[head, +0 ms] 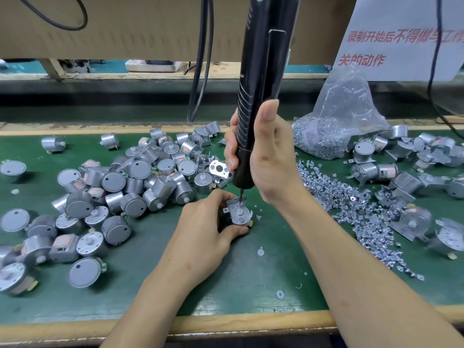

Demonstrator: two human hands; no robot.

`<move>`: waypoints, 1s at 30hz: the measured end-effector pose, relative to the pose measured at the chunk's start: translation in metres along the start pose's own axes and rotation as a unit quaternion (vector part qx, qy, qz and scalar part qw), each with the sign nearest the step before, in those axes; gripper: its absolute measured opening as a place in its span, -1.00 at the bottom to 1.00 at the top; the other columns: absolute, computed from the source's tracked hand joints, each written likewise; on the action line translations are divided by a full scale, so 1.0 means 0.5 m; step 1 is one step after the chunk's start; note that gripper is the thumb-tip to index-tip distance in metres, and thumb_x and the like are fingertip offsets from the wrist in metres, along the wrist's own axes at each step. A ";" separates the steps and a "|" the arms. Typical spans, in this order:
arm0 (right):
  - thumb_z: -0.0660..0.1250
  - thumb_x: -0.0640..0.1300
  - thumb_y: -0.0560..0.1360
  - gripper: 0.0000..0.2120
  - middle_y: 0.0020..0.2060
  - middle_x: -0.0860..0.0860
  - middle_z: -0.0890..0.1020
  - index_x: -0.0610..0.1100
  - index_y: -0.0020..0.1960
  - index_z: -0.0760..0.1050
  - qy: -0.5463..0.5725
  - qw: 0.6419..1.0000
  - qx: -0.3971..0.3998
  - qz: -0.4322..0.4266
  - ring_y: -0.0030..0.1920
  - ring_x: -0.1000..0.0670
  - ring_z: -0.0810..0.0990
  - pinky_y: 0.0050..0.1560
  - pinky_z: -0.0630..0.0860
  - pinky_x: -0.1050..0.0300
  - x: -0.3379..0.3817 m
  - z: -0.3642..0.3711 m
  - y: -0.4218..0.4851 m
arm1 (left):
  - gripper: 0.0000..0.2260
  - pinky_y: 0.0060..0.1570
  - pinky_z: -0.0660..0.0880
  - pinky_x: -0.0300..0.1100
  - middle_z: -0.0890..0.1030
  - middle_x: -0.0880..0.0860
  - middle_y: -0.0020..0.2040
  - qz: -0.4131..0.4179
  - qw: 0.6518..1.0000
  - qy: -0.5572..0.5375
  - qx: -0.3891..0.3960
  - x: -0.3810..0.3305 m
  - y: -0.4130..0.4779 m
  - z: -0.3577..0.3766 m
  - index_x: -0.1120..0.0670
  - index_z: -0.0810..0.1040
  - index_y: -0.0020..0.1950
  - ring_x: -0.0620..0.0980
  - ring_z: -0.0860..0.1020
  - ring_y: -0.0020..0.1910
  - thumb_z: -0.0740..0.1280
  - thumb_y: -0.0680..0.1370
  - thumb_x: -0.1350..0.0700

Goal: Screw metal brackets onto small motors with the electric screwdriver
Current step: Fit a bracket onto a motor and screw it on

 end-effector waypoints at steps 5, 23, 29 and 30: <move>0.22 0.52 0.34 -0.25 -0.44 0.00 0.52 -0.23 -0.09 0.41 0.002 1.000 0.002 -0.004 -0.51 -0.06 0.44 -0.45 0.42 0.10 -0.003 0.004 0.000 | -0.65 -0.18 0.29 -0.57 0.46 -0.35 -0.36 0.005 1.000 0.005 -0.002 -0.001 0.000 0.000 -0.11 0.54 0.11 -0.47 0.42 -0.20 0.57 0.39 0.01; 0.21 0.57 0.30 -0.18 -0.49 -0.02 0.45 -0.25 -0.14 0.39 -0.003 1.000 0.013 0.009 -0.54 -0.04 0.37 -0.45 0.37 0.17 -0.010 0.015 -0.001 | -0.63 -0.20 0.31 -0.51 0.46 -0.31 -0.22 -0.004 1.000 0.021 0.008 0.002 -0.003 0.004 -0.11 0.51 0.18 -0.32 0.42 -0.24 0.52 0.43 -0.02; 0.23 0.61 0.28 -0.22 -0.53 0.00 0.43 -0.17 -0.22 0.37 -0.003 0.999 0.024 0.022 -0.57 -0.03 0.35 -0.49 0.34 0.21 -0.015 0.021 0.000 | -0.64 -0.21 0.30 -0.36 0.58 -0.18 -0.14 -0.008 1.000 0.017 0.011 0.000 -0.003 0.004 -0.12 0.50 0.18 -0.16 0.46 -0.19 0.52 0.44 -0.03; 0.23 0.61 0.28 -0.23 -0.53 -0.01 0.43 -0.17 -0.22 0.37 -0.004 0.999 0.023 0.022 -0.57 -0.03 0.35 -0.49 0.33 0.21 -0.015 0.021 -0.001 | -0.64 -0.17 0.32 -0.30 0.61 -0.17 -0.07 -0.009 1.000 0.017 0.011 -0.001 -0.003 0.004 -0.12 0.50 0.18 -0.13 0.49 -0.14 0.51 0.44 -0.03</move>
Point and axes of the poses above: each hand's wrist, its own y-axis towards the middle knuckle, its own z-axis out of the palm, x = y × z, the point moved 3 cm from there along y, towards the middle knuckle
